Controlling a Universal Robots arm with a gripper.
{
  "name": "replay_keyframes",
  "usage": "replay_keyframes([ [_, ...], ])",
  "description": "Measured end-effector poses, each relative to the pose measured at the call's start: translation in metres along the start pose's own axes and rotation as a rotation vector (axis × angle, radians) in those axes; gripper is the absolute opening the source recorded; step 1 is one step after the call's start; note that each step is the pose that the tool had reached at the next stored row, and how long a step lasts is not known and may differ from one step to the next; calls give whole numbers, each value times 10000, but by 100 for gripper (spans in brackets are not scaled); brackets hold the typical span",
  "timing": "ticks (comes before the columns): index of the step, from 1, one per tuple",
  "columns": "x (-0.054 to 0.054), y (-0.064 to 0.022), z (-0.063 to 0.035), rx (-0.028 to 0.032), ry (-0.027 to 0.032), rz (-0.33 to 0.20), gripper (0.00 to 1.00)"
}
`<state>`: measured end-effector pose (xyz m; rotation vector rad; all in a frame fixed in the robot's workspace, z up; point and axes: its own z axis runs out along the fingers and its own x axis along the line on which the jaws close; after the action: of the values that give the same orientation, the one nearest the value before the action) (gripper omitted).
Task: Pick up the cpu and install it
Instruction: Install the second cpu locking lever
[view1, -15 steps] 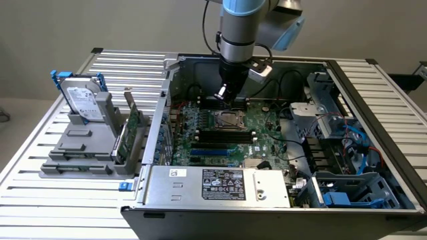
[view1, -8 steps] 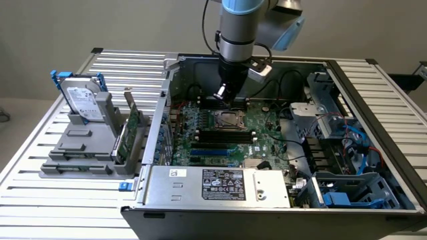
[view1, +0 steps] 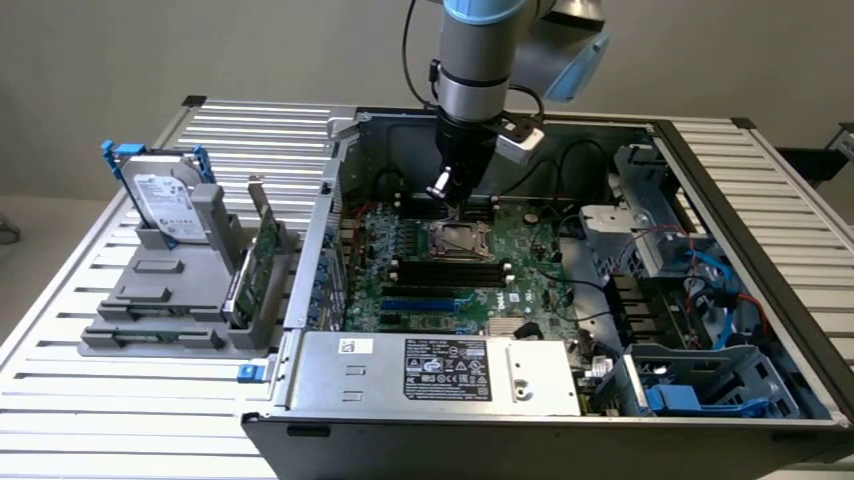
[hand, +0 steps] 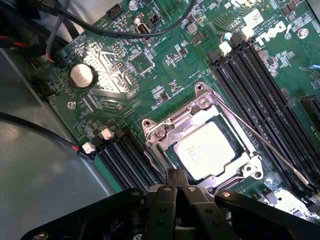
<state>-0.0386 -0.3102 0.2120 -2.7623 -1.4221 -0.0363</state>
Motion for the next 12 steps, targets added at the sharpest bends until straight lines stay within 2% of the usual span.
replay_keyframes([
  [12,0,0,0,0,0,0,11],
])
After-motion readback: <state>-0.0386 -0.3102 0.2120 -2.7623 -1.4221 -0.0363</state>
